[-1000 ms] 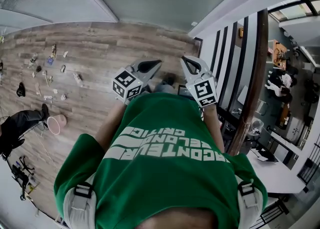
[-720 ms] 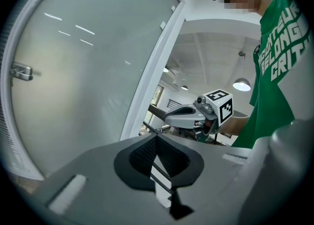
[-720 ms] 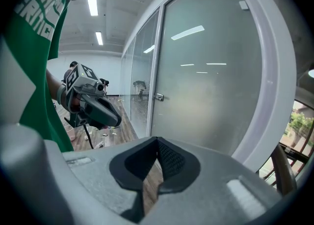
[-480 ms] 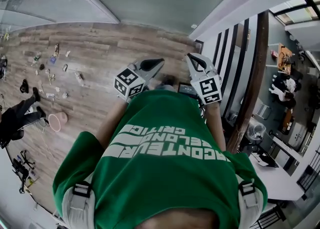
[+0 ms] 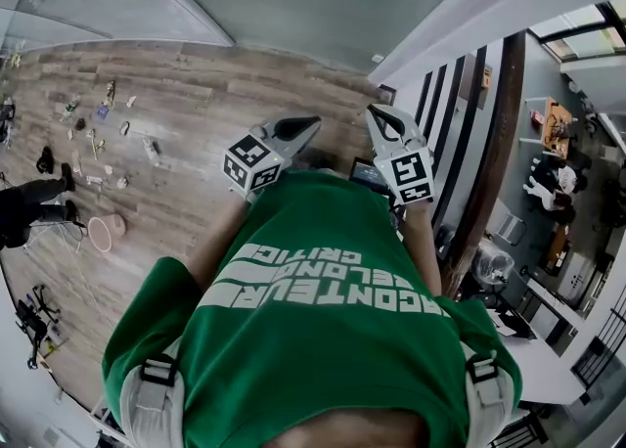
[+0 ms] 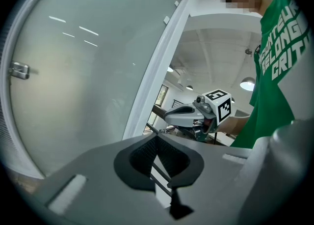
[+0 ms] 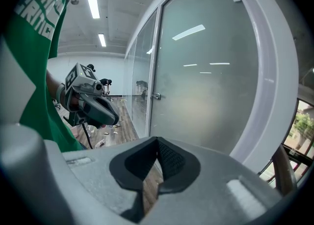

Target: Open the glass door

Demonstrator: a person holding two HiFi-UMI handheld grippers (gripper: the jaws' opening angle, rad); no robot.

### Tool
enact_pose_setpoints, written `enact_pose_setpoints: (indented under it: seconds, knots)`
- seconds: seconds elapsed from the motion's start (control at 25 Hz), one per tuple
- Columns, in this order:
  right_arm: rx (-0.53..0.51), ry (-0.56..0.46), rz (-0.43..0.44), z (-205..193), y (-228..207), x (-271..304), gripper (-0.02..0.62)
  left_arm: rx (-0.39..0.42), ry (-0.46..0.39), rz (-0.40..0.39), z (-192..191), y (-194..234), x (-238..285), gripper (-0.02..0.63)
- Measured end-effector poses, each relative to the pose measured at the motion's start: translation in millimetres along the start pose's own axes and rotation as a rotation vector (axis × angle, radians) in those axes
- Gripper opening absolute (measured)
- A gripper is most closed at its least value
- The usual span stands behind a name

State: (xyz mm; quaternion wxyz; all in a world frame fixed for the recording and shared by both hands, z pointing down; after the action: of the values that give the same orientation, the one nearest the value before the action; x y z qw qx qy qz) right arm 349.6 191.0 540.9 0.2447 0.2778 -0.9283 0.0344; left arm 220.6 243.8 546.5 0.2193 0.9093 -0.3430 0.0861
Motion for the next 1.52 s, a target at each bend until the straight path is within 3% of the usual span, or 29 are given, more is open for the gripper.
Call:
enact_pose_setpoints:
  seconds: [0.56,1.52]
  knots:
    - [0.015,0.019,-0.03,15,-14,34,-0.008,-0.019,-0.032,0.013,16,55,-5,0.017]
    - [-0.074,0.088,0.084,82,-6,170,-0.006,-0.11,-0.094,0.106,42,187,-56,0.017]
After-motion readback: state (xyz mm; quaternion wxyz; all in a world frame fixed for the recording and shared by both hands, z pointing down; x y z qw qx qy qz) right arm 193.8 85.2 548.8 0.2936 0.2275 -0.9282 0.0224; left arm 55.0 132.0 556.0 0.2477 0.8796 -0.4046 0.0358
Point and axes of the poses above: the fingertips, and each gripper's own axes: x forward along the fingers, y to its left, z out of its top, the point moved 4 cm from there along -x, backward along the fingers, and after that the axes turned 3 degrees about x, right-handed, at the moved point
